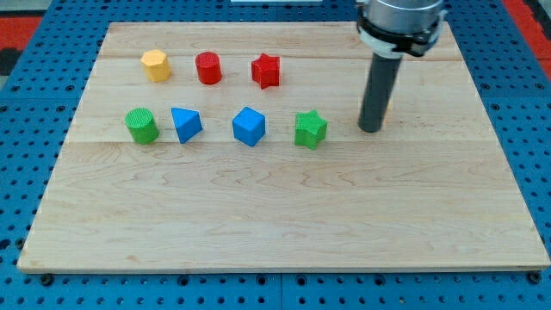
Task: Place the yellow heart right of the red star
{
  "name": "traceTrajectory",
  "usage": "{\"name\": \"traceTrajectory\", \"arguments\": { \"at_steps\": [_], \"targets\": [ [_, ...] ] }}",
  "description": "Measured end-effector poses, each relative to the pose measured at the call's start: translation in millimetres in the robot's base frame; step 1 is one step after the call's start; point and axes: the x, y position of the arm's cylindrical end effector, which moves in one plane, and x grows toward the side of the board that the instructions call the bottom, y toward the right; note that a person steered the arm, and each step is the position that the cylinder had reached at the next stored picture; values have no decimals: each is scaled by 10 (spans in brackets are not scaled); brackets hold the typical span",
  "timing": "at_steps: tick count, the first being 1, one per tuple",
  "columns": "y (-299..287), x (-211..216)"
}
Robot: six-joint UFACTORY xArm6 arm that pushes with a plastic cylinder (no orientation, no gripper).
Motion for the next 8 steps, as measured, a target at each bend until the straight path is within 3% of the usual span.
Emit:
{"name": "traceTrajectory", "arguments": {
  "at_steps": [1,3,5,6,8],
  "targets": [
    [138,-117],
    [-122,-683],
    [103,-1152],
    [-468,-1147],
    [-601,-902]
  ]
}}
